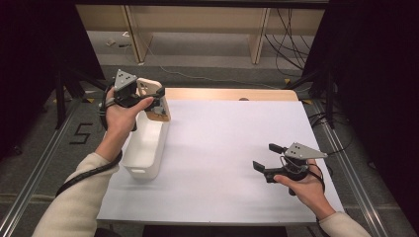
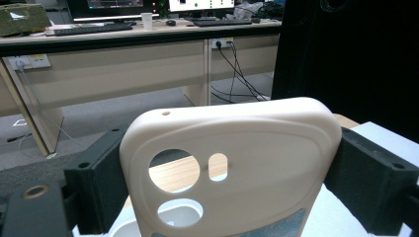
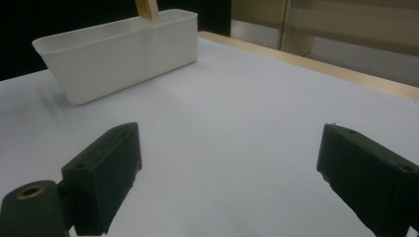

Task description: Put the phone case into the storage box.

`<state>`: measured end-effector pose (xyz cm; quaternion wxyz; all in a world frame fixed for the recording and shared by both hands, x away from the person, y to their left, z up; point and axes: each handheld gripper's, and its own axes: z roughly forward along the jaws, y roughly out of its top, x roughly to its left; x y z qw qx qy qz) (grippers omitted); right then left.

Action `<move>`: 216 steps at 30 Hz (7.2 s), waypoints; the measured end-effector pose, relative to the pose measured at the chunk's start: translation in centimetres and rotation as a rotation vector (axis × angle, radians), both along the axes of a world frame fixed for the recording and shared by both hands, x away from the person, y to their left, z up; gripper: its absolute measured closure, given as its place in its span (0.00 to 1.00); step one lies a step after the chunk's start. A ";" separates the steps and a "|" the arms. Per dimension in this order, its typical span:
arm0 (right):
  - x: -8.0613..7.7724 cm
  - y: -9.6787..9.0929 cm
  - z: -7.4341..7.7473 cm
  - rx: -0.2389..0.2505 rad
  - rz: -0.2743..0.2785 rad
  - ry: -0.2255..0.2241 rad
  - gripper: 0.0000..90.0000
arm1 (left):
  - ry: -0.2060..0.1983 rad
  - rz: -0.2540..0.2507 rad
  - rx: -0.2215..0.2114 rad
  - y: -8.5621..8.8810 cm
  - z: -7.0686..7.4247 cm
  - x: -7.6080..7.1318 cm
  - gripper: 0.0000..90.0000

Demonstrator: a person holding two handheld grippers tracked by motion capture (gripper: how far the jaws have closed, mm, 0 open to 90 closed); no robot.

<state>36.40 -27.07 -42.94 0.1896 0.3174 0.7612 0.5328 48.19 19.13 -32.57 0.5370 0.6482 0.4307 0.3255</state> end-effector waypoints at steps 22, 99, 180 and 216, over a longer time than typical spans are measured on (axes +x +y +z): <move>0.0 0.0 0.0 0.001 0.002 0.000 0.12 | 0.010 0.025 0.004 0.6 -0.7 1.2 0.13; 0.1 0.0 0.0 0.002 0.002 0.000 0.13 | 0.035 0.079 0.018 2.0 -2.2 4.1 0.13; 0.1 -0.1 -0.1 0.002 0.004 0.003 0.13 | 0.081 0.104 0.050 1.7 -3.8 7.1 0.12; 0.2 -0.1 -0.1 0.005 0.004 0.003 0.13 | 0.095 0.104 0.062 1.6 -4.2 7.9 0.12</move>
